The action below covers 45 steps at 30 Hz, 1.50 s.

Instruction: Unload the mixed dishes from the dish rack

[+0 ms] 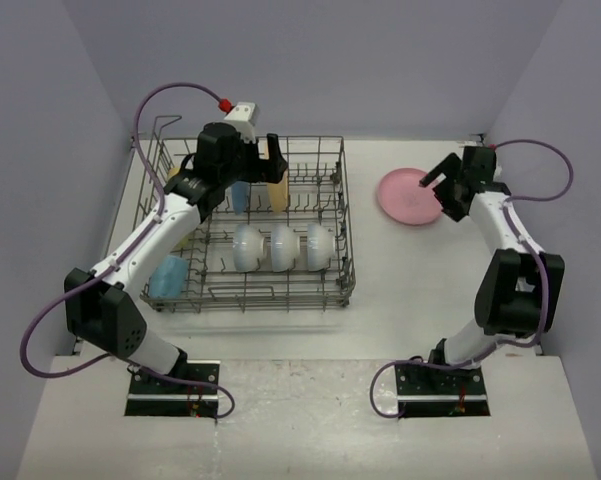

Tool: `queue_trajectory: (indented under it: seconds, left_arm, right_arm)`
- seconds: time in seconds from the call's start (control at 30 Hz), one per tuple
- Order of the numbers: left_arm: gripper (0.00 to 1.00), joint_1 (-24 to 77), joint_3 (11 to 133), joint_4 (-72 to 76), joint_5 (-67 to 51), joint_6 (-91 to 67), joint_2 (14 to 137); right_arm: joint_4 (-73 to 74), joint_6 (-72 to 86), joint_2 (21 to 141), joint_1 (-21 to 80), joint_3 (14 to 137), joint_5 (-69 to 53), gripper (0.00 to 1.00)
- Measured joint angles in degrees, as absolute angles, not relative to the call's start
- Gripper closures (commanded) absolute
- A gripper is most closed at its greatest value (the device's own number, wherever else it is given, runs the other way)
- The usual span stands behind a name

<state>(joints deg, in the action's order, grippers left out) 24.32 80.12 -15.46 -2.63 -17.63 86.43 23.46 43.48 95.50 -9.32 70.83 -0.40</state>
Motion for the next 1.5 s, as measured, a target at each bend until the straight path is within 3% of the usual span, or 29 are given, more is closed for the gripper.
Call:
queue_trajectory:
  seconds: [0.33, 0.53, 0.57, 0.67, 0.7, 0.9, 1.1, 1.3, 1.33, 1.4, 1.43, 1.5]
  left_arm:
    - [0.0, 24.05, 79.96, -15.77, -2.79, -19.68, 88.68]
    - [0.0, 23.99, 79.92, -15.84, -2.74, -20.62, 90.56]
    - [0.0, 23.97, 79.92, -15.84, -2.74, -20.69, 90.91]
    - [0.0, 23.83, 79.92, -15.9, -2.74, -21.21, 91.83]
    - [0.0, 23.73, 79.92, -15.9, -2.76, -21.5, 92.12]
    - [0.0, 23.27, 79.92, -15.79, -3.36, -22.06, 94.11]
    - [0.04, 23.22, 79.92, -15.4, -4.91, -23.05, 96.16]
    - [0.34, 22.72, 79.85, -12.73, -7.27, -24.95, 96.42]
    - [0.46, 22.52, 79.85, -12.1, -7.75, -24.99, 96.44]
    - [0.57, 22.26, 79.85, -11.33, -8.38, -25.87, 96.47]
    - [0.68, 22.17, 79.85, -10.98, -8.64, -26.11, 96.49]
    - [0.77, 22.0, 79.85, -10.72, -8.78, -26.48, 96.57]
  right_arm:
    - [23.57, 37.01, 84.55, 13.61, 69.21, -4.29, 0.05]
    - [24.49, 35.73, 85.1, 20.73, 69.19, -3.57, 0.13]
    - [24.71, 35.59, 85.27, 21.39, 69.19, -3.42, 0.17]
    - [25.06, 34.72, 86.39, 22.85, 69.19, -2.24, 0.44]
    - [25.28, 34.54, 86.98, 23.31, 69.19, -1.63, 0.61]
    - [25.3, 35.79, 88.97, 26.5, 69.52, 1.04, 1.0]
    - [25.32, 36.01, 88.99, 27.0, 69.52, 1.93, 1.0]
    - [25.32, 36.1, 89.1, 27.07, 69.52, 2.02, 1.0]
    - [25.32, 36.12, 89.12, 27.07, 69.52, 2.02, 1.0]
    - [25.32, 36.18, 89.17, 27.07, 69.52, 2.07, 1.0]
    - [25.32, 36.25, 89.19, 27.07, 69.52, 2.09, 1.0]
    - [25.34, 36.4, 89.19, 27.07, 69.52, 2.2, 1.0]
